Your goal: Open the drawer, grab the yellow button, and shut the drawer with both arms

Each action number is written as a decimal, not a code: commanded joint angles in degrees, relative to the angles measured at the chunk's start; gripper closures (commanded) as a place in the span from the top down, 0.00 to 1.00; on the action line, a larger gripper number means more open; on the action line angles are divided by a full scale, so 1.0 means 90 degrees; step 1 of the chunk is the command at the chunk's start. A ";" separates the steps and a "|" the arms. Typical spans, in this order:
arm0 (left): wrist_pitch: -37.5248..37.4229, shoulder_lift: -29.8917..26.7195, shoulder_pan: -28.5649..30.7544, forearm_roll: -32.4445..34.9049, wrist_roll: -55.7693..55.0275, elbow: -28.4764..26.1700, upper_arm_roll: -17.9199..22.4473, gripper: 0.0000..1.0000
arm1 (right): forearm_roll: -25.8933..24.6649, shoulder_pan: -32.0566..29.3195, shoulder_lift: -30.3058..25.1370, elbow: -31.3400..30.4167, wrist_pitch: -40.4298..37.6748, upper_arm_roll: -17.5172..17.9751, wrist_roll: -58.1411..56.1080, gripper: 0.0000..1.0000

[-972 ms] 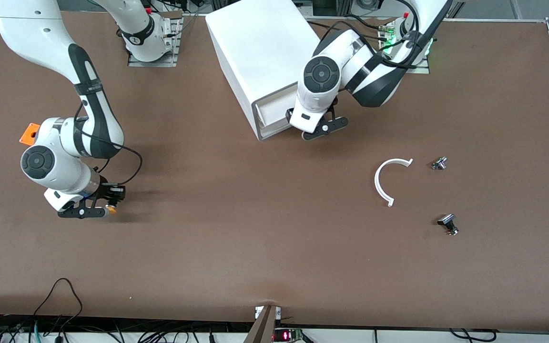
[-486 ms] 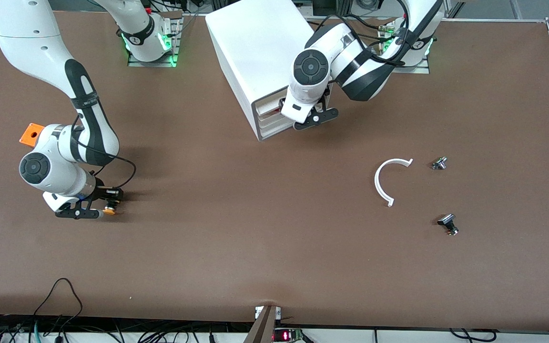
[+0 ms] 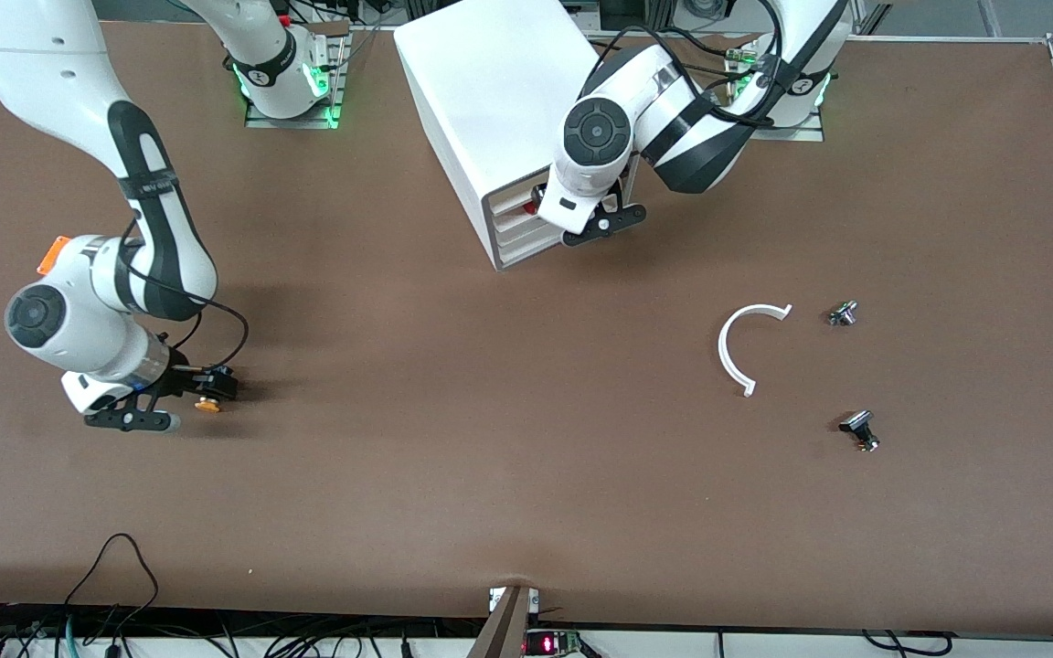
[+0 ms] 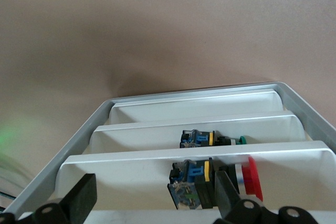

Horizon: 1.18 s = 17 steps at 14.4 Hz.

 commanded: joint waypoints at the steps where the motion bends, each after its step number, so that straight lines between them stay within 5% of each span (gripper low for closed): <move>1: -0.0072 -0.0168 -0.0011 -0.0211 -0.0085 -0.0168 -0.0132 0.99 | 0.0053 0.0145 -0.0812 -0.0101 -0.0363 0.0052 -0.0152 0.99; 6: -0.0336 -0.0304 0.0290 -0.0065 0.0031 0.0173 -0.0055 0.99 | -0.0426 0.0351 -0.1438 0.0191 -0.1250 0.0052 -0.0054 0.99; 11: -0.1291 -0.0334 0.1140 0.1301 0.1229 0.1315 -0.0064 0.99 | -0.0592 0.0458 -0.2023 0.0797 -0.3241 0.0081 0.1116 0.99; 15: -0.1683 -0.0344 0.1921 0.1361 0.2723 0.1989 -0.0054 0.99 | -0.0690 -0.0292 -0.2863 0.0807 -0.3957 0.1114 0.1186 0.99; 17: -0.1772 -0.0528 0.2118 0.1351 0.3630 0.2195 0.0197 0.99 | -0.0690 -0.0401 -0.3127 0.0817 -0.4191 0.1184 0.1177 0.99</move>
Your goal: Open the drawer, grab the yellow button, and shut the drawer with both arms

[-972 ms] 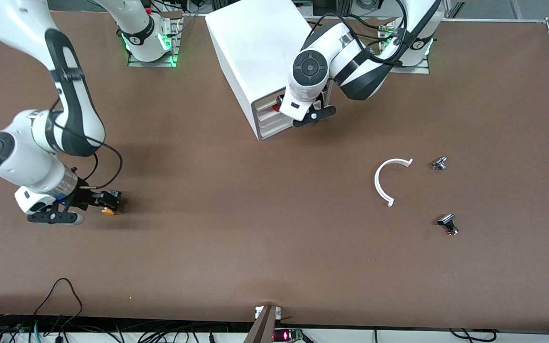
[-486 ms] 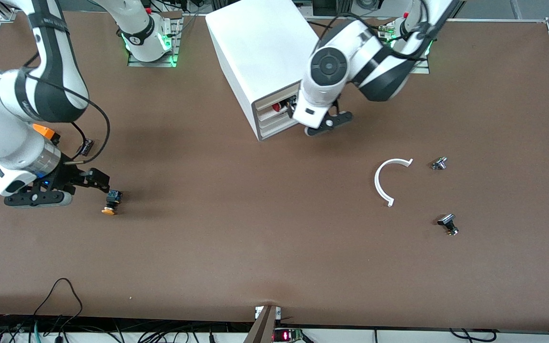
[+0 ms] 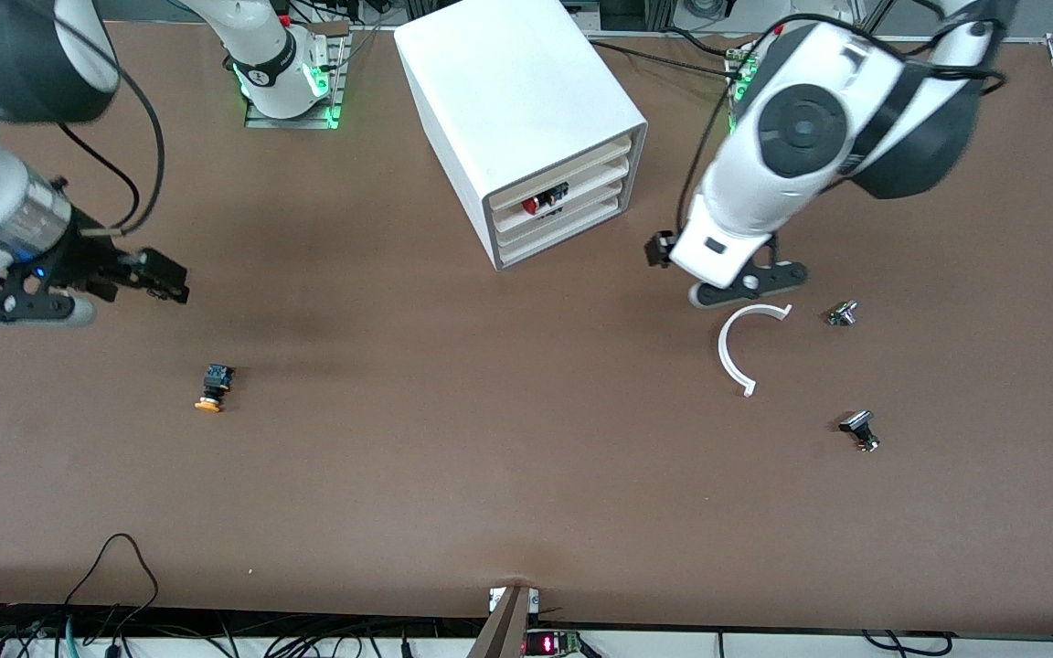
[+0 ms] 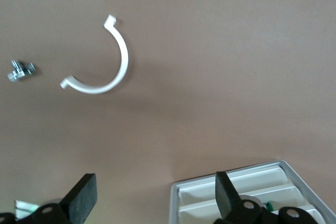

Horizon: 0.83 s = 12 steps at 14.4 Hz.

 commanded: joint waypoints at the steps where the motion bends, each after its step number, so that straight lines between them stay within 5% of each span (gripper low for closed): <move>1: -0.0221 -0.0299 0.0088 0.0148 0.1381 0.0255 0.0458 0.99 | -0.0083 -0.0303 -0.0396 -0.0046 -0.0352 0.0241 0.0057 0.99; 7: -0.0163 -0.1325 -0.0576 -0.0319 0.4636 -0.0243 0.2821 1.00 | -0.0093 -0.0430 -0.0699 0.0218 -0.1211 0.0222 0.0096 0.99; 12: 0.0492 -0.2144 -0.0703 -0.0721 0.4716 -0.1219 0.3615 1.00 | -0.0093 -0.0430 -0.0817 0.0198 -0.1466 0.0183 0.0135 0.99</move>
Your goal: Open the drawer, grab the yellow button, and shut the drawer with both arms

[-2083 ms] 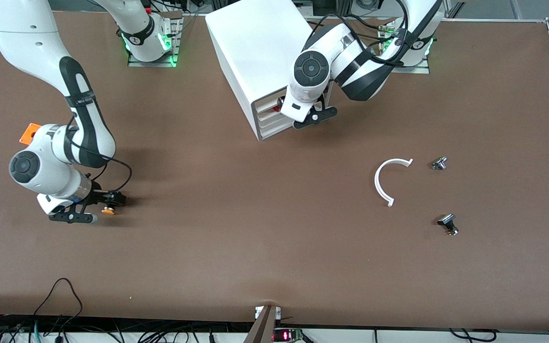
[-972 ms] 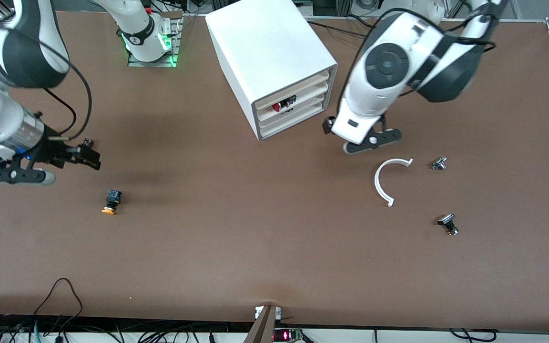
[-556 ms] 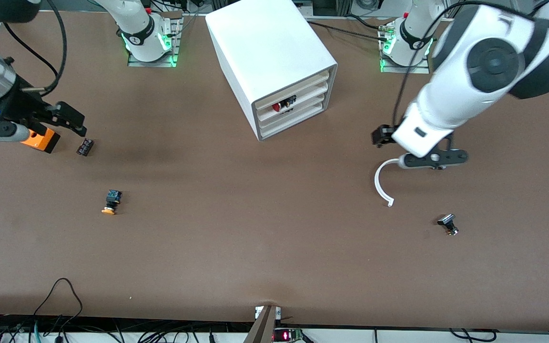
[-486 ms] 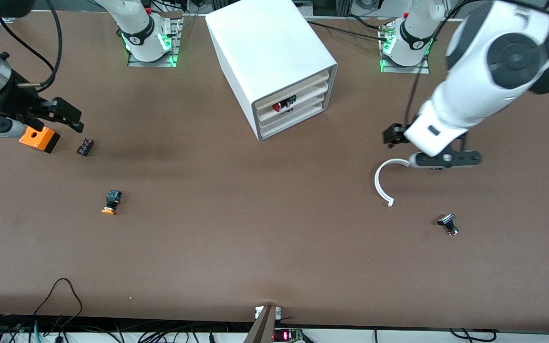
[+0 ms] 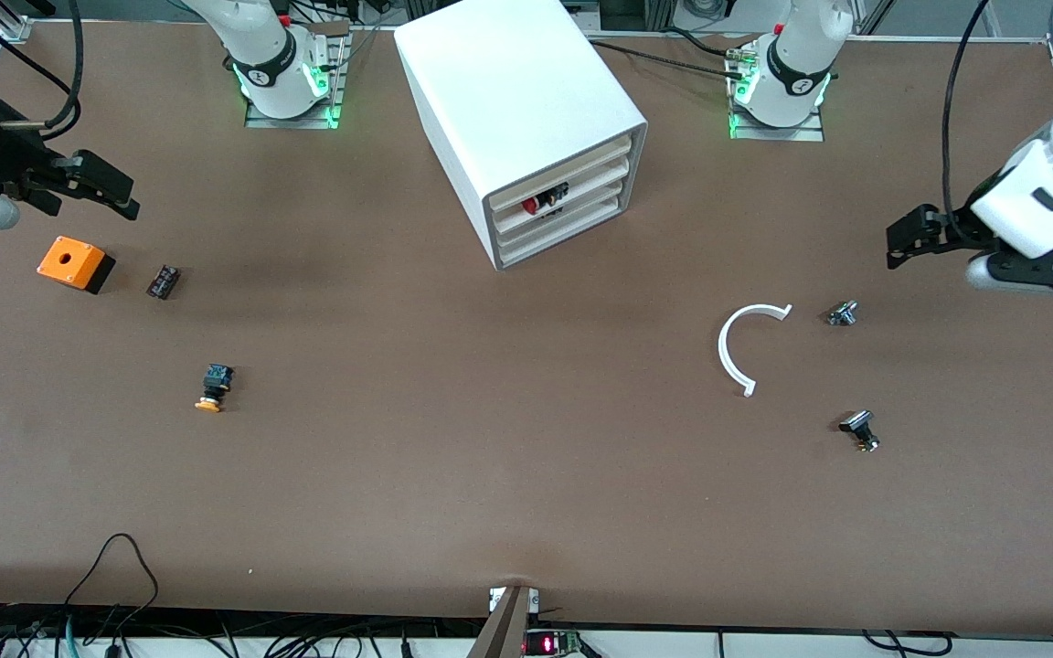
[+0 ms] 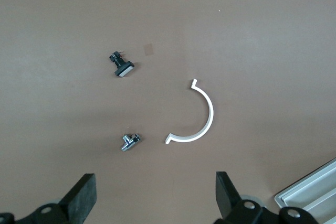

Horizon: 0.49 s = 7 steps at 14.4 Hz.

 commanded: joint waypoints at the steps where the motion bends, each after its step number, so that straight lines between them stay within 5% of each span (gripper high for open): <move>1: 0.0285 -0.0744 -0.0157 -0.0078 0.0229 -0.0796 0.0211 1.00 | -0.0071 -0.0090 -0.0065 0.0061 -0.0095 0.0078 0.0055 0.99; 7: 0.0158 -0.0727 -0.0098 0.0157 0.0191 -0.0778 0.0114 1.00 | -0.0110 -0.0070 -0.0006 0.0149 0.0081 0.0087 -0.0013 0.99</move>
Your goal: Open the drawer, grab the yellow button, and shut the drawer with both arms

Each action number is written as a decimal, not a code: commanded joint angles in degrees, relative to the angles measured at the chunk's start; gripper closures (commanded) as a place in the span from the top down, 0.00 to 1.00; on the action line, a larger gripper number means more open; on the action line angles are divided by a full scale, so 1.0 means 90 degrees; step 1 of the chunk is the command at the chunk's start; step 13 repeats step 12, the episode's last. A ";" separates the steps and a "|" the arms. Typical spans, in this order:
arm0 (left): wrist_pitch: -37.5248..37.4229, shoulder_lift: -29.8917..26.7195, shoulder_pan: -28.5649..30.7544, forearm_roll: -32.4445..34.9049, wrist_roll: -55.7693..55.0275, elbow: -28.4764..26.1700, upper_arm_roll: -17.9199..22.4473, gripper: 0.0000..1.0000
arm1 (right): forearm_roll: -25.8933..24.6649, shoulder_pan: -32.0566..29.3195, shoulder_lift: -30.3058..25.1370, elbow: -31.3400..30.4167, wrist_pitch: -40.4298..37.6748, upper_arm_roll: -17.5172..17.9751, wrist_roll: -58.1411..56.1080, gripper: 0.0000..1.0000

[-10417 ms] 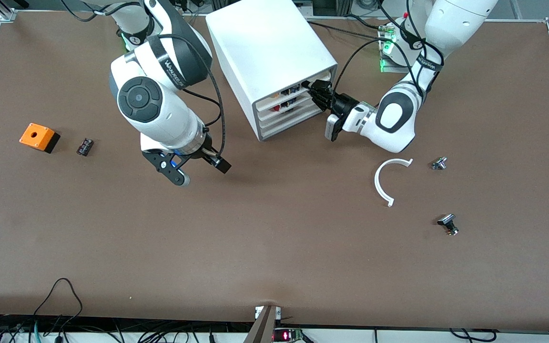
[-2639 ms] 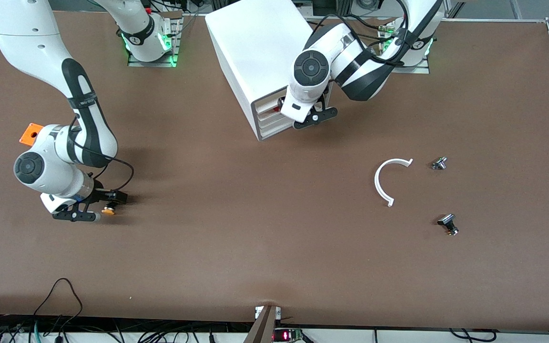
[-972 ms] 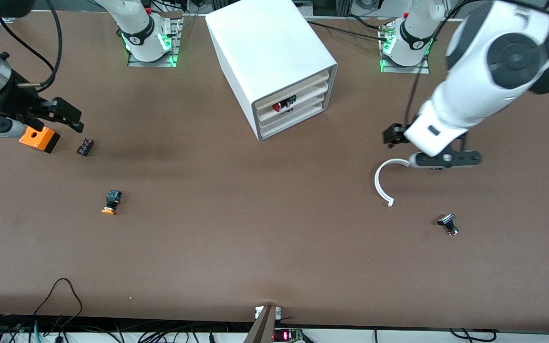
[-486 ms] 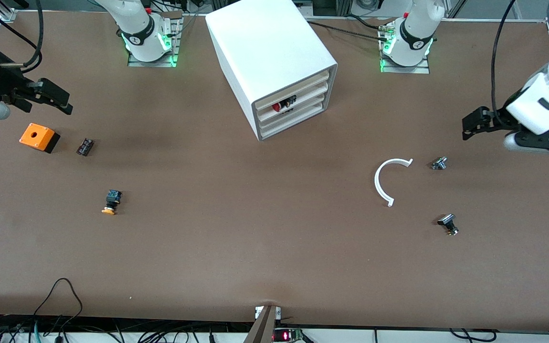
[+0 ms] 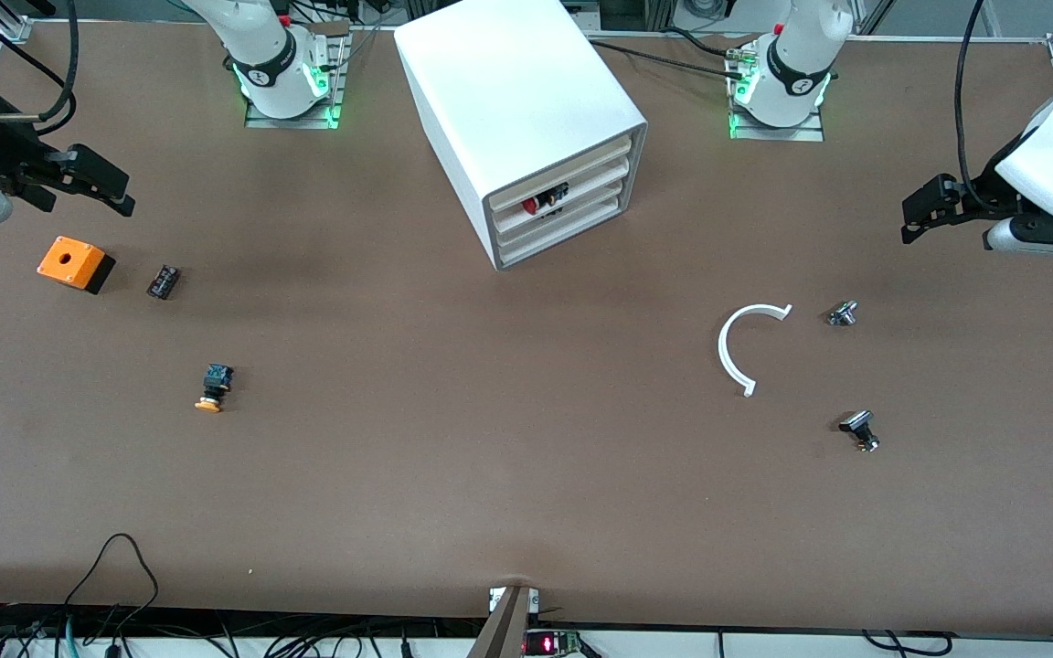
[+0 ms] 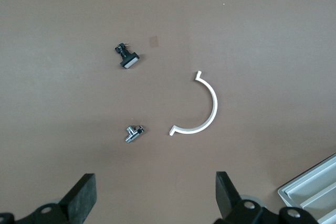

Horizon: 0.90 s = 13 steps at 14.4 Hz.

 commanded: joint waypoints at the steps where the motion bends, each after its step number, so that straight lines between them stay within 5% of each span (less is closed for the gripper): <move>1: 0.0049 -0.0116 -0.0050 0.0111 0.0114 -0.0121 -0.0013 1.00 | -0.0065 -0.0080 0.0013 0.0117 0.0020 0.0086 -0.0007 0.99; 13: -0.0078 -0.0077 -0.0041 0.0111 0.0114 -0.0102 -0.0013 1.00 | -0.0104 -0.0080 0.0033 0.0117 -0.0009 0.0086 -0.0016 0.99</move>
